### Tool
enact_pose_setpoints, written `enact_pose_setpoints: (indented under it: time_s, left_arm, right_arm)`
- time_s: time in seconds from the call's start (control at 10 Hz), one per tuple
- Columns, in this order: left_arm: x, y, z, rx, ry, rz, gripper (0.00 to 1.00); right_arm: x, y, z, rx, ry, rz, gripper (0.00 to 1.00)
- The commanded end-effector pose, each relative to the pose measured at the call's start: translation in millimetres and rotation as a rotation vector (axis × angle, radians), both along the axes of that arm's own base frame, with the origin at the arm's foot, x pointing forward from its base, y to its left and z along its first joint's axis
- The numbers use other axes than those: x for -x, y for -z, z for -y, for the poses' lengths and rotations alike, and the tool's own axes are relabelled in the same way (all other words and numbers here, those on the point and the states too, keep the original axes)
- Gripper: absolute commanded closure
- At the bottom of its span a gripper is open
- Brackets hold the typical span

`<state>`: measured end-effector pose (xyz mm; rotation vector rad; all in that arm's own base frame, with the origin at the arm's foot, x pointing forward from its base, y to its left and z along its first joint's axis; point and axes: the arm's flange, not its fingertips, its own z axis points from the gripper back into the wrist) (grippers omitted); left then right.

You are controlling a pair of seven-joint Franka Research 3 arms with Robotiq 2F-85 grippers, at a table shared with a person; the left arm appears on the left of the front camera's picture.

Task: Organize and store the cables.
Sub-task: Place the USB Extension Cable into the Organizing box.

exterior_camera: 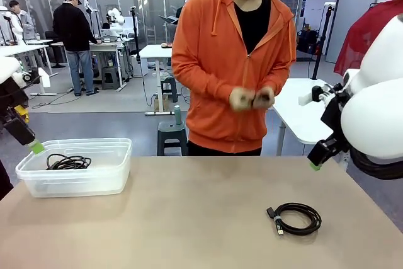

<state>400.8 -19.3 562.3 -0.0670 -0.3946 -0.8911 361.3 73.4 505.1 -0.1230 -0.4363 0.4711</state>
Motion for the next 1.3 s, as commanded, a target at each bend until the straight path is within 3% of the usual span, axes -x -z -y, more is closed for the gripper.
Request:
enact_pose_setpoints:
  time_s: [0.0, 0.2, 0.4, 0.6, 0.7, 0.9, 1.2]
  left_arm:
    - [44, -19, 19, -0.062, -0.031, 0.157, 0.08]
    - [94, -26, 27, -0.081, -0.029, 0.266, 0.08]
    - [124, -28, 15, 0.045, -0.09, 0.295, 0.08]
    - [115, -26, 1, 0.196, -0.145, 0.194, 0.08]
    - [126, -37, 12, 0.049, -0.074, 0.269, 0.08]
    - [126, -37, 12, 0.049, -0.074, 0.269, 0.08]
    - [126, -37, 12, 0.049, -0.074, 0.269, 0.08]
  right_arm:
    - [-22, 30, -12, -0.079, 0.109, -0.022, 0.0]
    - [-33, 54, -18, -0.116, 0.178, -0.11, 0.0]
    - [-42, 82, -33, -0.132, 0.186, -0.148, 0.0]
    - [-42, 113, -50, -0.148, 0.176, -0.147, 0.0]
    - [-41, 129, -58, -0.141, 0.189, -0.142, 0.0]
    - [-27, 153, -72, -0.183, 0.216, -0.113, 0.0]
    - [-21, 175, -75, -0.176, 0.258, -0.171, 0.0]
